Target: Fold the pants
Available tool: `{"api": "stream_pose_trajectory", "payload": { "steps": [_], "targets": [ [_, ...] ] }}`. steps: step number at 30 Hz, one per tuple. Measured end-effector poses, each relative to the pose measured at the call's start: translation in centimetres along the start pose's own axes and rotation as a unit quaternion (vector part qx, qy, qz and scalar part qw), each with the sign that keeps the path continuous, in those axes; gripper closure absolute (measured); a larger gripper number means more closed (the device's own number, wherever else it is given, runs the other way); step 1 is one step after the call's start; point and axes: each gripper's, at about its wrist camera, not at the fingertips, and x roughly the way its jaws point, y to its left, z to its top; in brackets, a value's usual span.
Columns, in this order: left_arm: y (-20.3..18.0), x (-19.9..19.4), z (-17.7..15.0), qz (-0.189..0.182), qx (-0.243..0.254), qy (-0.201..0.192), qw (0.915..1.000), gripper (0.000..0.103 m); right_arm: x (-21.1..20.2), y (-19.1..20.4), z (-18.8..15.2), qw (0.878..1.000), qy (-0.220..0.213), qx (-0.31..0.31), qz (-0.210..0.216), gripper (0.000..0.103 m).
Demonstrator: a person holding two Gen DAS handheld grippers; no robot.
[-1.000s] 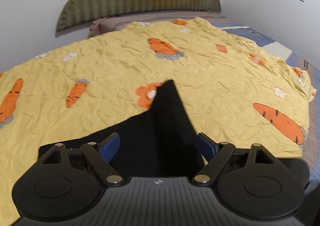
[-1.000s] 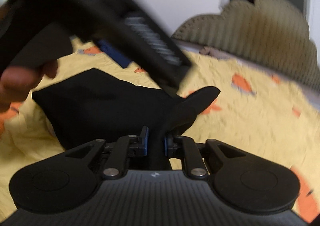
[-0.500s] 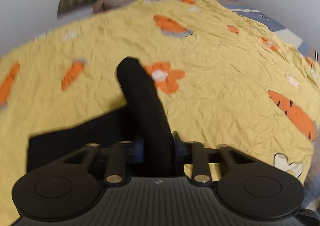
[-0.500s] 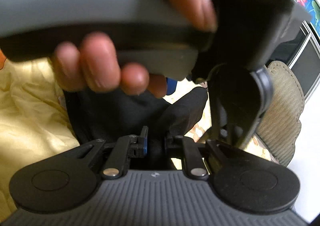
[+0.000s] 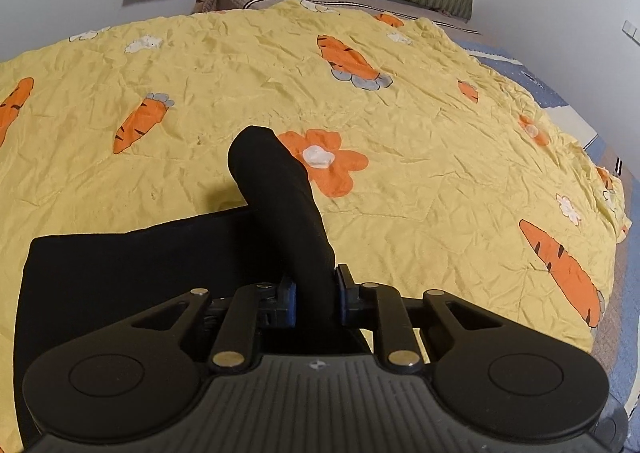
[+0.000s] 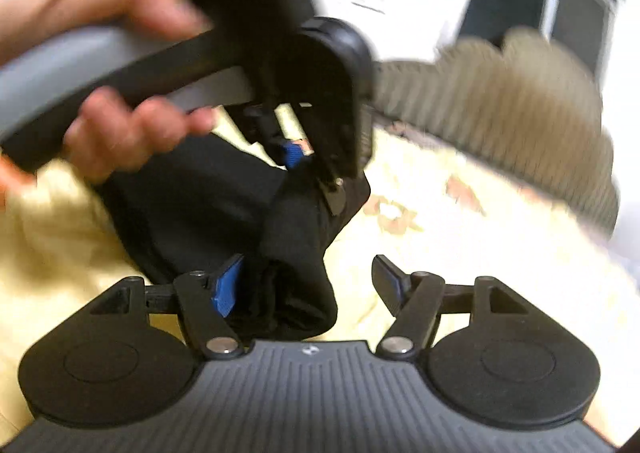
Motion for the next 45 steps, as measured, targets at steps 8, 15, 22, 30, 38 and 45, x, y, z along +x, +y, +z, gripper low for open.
{"api": "stream_pose_trajectory", "payload": {
  "steps": [8, 15, 22, 30, 38, 45],
  "targets": [
    [1.0, 0.0, -0.2, -0.013, -0.029, -0.007, 0.9995, 0.085, 2.2, -4.4, -1.1, 0.964, 0.054, 0.247, 0.078, 0.042],
    [0.9, -0.3, 0.2, -0.018, -0.052, -0.025, 0.9982, 0.087, 3.1, -5.3, -2.2, 0.949, 0.059, 0.285, 0.122, 0.08],
    [-0.8, -0.6, 1.7, -0.024, -0.057, -0.044, 0.9972, 0.088, 0.6, -4.6, -1.6, 0.973, 0.012, 0.214, 0.083, 0.086],
    [-5.0, 1.1, 2.9, -0.039, -0.041, -0.043, 0.9975, 0.088, -0.1, -8.0, -2.1, 0.973, -0.009, 0.227, 0.048, 0.087],
    [-9.5, 4.3, 3.0, -0.051, -0.024, -0.016, 0.9983, 0.088, -0.7, -10.8, -4.1, 0.968, -0.007, 0.25, 0.027, 0.087],
    [-13.2, 6.2, 2.7, -0.054, 0.004, 0.004, 0.9985, 0.088, -2.3, -12.1, -5.9, 0.964, 0.0, 0.265, 0.014, 0.087]
  ]
}}
